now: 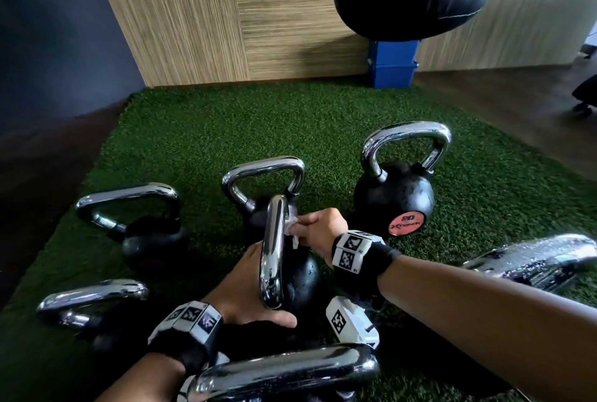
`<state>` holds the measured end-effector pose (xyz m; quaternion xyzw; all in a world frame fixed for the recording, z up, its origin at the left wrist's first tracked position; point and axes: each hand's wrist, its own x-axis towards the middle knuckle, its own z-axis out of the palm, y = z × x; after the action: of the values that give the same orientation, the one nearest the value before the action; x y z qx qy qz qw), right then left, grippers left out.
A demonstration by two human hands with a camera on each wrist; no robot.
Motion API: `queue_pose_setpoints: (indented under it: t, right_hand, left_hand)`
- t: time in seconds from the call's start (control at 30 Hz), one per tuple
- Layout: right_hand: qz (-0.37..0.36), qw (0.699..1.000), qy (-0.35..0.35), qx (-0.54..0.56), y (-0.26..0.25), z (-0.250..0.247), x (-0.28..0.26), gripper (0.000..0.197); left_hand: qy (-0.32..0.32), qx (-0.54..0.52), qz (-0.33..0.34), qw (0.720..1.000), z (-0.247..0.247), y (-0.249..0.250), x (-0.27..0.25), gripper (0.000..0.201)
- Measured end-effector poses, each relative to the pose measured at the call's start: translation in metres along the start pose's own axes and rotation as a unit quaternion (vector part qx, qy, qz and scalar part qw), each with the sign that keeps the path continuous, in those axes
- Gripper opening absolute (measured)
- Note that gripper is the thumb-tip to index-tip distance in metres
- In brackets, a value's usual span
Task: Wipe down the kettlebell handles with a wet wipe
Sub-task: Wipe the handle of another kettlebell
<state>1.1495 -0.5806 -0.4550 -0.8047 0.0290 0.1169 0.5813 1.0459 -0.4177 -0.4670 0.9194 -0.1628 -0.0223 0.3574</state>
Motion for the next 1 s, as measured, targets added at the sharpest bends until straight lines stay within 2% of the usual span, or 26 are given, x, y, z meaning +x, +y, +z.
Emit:
queue_pose_setpoints:
  t: [0.13,0.23,0.3,0.43,0.5,0.6,0.77,0.87,1.0]
  right_hand:
    - [0.041,0.999,0.006,0.014,-0.01,0.005,0.004,0.009]
    - [-0.016,0.998,0.05,0.02,-0.017,0.004,0.003,0.019]
    - [-0.054,0.996,0.056,0.034,-0.017,0.003,-0.003,0.024]
    - [-0.054,0.996,0.066,0.008,-0.017,0.002,-0.01,0.031]
    - [-0.06,0.995,0.077,0.01,-0.023,0.001,-0.009,0.027]
    - [-0.123,0.986,0.116,0.003,-0.036,-0.004,-0.009,0.02]
    - [-0.214,0.967,0.137,-0.029,-0.036,-0.006,-0.021,0.03]
    - [-0.245,0.96,0.113,-0.071,-0.042,-0.013,-0.021,0.029]
    - [-0.296,0.945,0.079,-0.118,-0.055,-0.022,-0.026,0.028]
  left_hand:
    - [-0.001,-0.026,0.013,1.0,0.001,-0.011,0.001,0.121]
    - [0.001,-0.031,-0.003,1.0,0.002,-0.018,0.0,0.122]
    - [0.0,-0.029,-0.013,0.999,0.003,-0.019,0.001,0.121]
    - [-0.012,-0.033,-0.042,0.998,0.001,-0.016,0.005,0.127]
    - [-0.02,-0.05,-0.047,0.997,-0.002,-0.013,0.007,0.122]
    - [-0.02,-0.053,-0.055,0.997,-0.005,-0.013,0.008,0.116]
    - [-0.027,-0.057,-0.094,0.994,-0.007,-0.016,0.009,0.118]
    - [-0.031,-0.066,-0.096,0.993,-0.008,-0.016,0.012,0.118]
    - [-0.057,-0.07,-0.078,0.993,-0.012,-0.017,0.018,0.109]
